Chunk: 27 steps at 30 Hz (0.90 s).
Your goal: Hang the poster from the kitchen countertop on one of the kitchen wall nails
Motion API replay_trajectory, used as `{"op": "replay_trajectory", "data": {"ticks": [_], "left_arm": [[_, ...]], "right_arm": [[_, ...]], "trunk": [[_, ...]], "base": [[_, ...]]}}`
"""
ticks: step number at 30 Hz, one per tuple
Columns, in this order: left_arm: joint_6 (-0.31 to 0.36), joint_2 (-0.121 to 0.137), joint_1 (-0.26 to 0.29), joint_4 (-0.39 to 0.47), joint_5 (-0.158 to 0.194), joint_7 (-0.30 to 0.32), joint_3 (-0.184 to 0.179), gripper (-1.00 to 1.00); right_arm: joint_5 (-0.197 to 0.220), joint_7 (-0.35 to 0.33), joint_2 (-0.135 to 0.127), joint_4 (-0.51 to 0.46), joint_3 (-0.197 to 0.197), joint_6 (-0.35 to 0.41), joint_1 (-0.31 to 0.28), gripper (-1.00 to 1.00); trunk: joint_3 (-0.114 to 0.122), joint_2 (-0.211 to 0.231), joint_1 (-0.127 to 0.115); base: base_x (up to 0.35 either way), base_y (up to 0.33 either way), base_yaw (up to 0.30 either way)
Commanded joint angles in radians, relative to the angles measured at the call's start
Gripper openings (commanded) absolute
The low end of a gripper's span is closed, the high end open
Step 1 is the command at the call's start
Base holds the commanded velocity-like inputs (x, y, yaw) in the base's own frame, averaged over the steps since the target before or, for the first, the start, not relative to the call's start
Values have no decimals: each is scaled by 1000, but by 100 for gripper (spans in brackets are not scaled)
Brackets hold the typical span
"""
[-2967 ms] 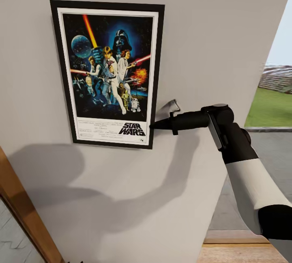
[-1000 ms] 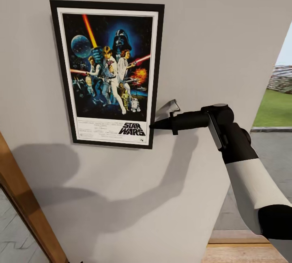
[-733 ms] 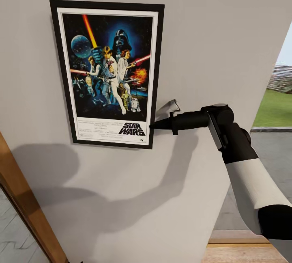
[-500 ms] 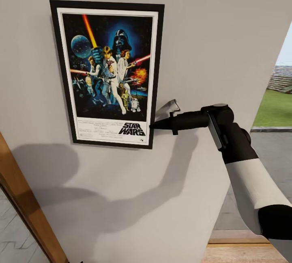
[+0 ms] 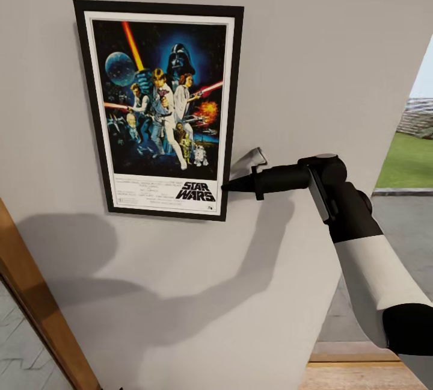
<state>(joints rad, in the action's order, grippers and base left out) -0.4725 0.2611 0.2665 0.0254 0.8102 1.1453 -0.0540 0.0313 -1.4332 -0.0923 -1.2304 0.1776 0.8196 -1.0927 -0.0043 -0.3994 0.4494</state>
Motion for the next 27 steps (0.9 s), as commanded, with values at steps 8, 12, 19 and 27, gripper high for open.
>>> {"op": "replay_trajectory", "data": {"ticks": [8, 12, 19, 27], "left_arm": [[-5, 1, 0, -1, 6, 2, -6, 100], [-5, 1, 0, -1, 6, 2, -6, 100], [-5, 1, 0, -1, 6, 2, -6, 100], [-5, 1, 0, -1, 6, 2, -6, 100]], "right_arm": [[4, -3, 0, 0, 1, 13, 0, -100], [4, -3, 0, 0, 1, 13, 0, -100], [4, -3, 0, 0, 1, 13, -1, -100], [4, -3, 0, 0, 1, 13, 0, -100]], "trunk": [[0, -1, 1], [0, -1, 1], [0, -1, 1], [0, -1, 1]], "base": [[17, 0, 0], [44, 0, 0], [14, 0, 0], [2, 0, 0]]}}
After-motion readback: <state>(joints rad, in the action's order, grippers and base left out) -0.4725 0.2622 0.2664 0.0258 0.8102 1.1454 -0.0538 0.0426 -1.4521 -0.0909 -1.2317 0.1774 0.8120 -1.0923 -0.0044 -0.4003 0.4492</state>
